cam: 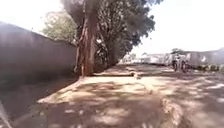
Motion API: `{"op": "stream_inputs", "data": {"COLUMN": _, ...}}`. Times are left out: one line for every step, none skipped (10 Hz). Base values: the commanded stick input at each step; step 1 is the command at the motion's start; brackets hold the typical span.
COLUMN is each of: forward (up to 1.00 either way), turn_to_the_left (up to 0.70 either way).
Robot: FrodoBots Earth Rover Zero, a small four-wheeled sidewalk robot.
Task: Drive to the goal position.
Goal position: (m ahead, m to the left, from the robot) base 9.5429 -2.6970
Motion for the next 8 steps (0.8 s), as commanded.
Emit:
{"op": "stream_inputs", "data": {"forward": 0.70, "turn_to_the_left": 0.00}}
{"op": "stream_inputs", "data": {"forward": 0.70, "turn_to_the_left": 0.00}}
{"op": "stream_inputs", "data": {"forward": 0.70, "turn_to_the_left": 0.00}}
{"op": "stream_inputs", "data": {"forward": 0.70, "turn_to_the_left": 0.00}}
{"op": "stream_inputs", "data": {"forward": 0.70, "turn_to_the_left": 0.00}}
{"op": "stream_inputs", "data": {"forward": 0.70, "turn_to_the_left": -0.10}}
{"op": "stream_inputs", "data": {"forward": 0.70, "turn_to_the_left": -0.28}}
{"op": "stream_inputs", "data": {"forward": 0.70, "turn_to_the_left": -0.35}}
